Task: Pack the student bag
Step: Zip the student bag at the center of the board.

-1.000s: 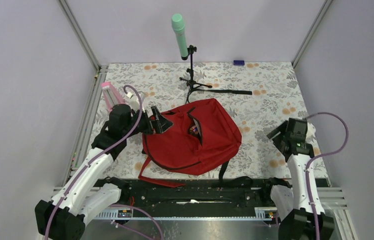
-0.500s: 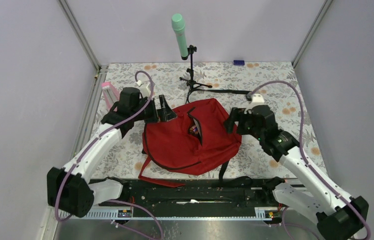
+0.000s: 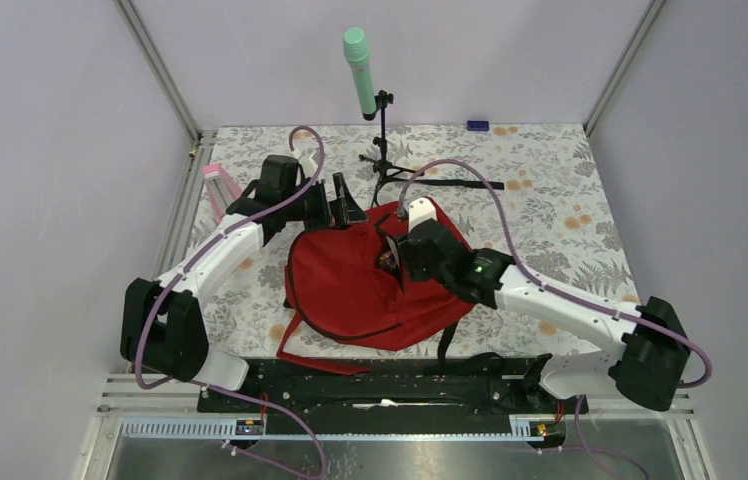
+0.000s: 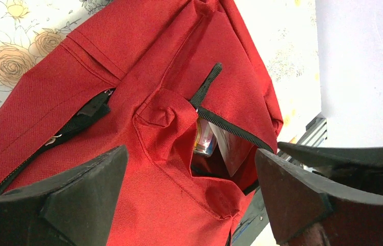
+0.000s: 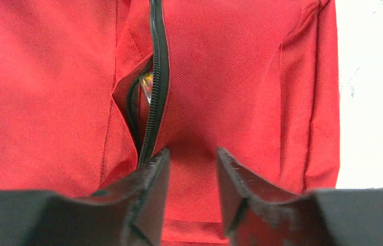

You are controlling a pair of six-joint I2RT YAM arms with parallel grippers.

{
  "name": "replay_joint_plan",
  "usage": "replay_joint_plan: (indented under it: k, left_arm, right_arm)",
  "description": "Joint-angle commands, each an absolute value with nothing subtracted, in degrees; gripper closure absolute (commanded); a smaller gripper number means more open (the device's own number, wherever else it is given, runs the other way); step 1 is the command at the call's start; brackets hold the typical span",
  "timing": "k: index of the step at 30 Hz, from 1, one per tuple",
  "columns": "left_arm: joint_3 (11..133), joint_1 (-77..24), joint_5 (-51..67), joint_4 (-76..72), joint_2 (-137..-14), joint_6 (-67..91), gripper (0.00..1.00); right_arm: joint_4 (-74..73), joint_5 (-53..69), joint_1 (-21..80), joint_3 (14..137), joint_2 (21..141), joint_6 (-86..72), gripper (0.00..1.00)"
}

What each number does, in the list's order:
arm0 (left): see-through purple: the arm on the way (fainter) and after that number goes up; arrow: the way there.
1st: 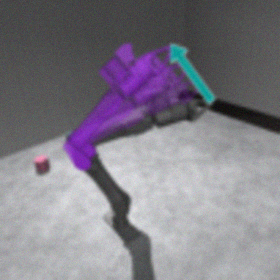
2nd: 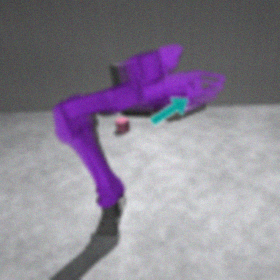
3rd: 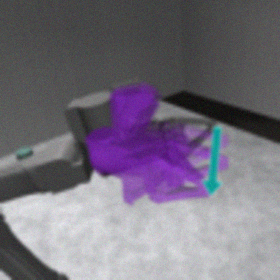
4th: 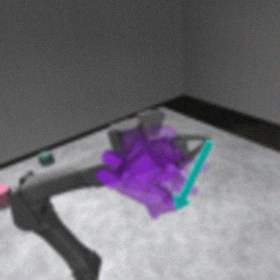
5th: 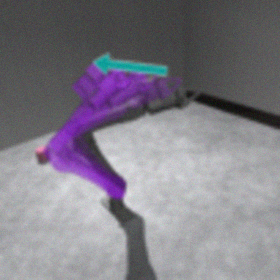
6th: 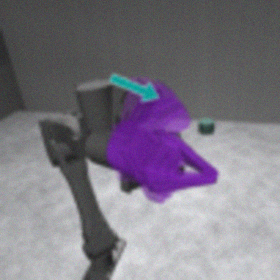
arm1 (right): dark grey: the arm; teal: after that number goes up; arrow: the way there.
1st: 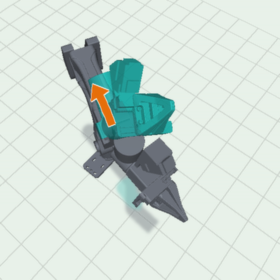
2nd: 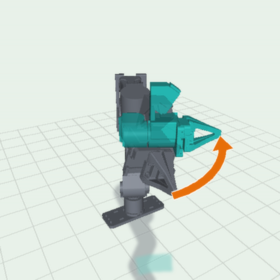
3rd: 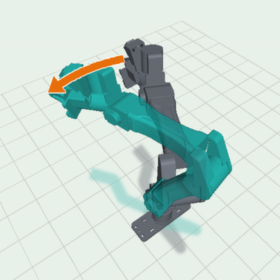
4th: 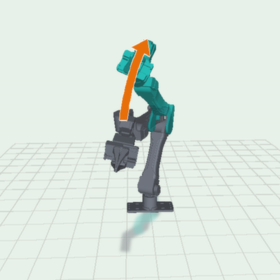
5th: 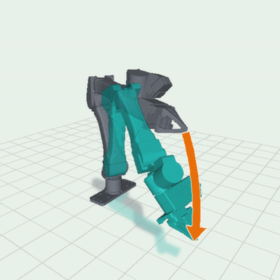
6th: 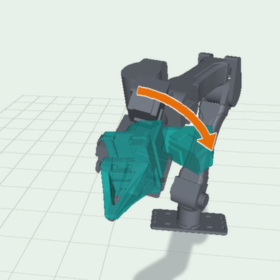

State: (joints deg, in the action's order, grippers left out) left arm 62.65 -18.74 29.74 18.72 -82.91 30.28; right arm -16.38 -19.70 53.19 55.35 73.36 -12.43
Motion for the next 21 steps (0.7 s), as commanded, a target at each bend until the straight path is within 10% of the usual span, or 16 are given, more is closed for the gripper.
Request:
replay_joint_plan:
  k: [1, 8, 21]
  left_arm:
    - [64.89, -18.81, 30.08, 17.71, -81.83, 29.58, 0.01]
    - [65.47, -18.78, 30.18, 17.67, -82.88, 29.80, 0.01]
    - [64.86, -19.00, 30.90, 14.36, -82.54, 32.34, 0.01]
  right_arm:
    - [-13.71, -26.44, 55.53, 56.43, 74.58, -11.41, 0.66]
    - [-13.41, -25.04, 58.49, 52.45, 75.70, -15.25, 0.97]
    - [-17.23, -25.37, 58.62, 60.66, 76.41, -12.13, 0.31]
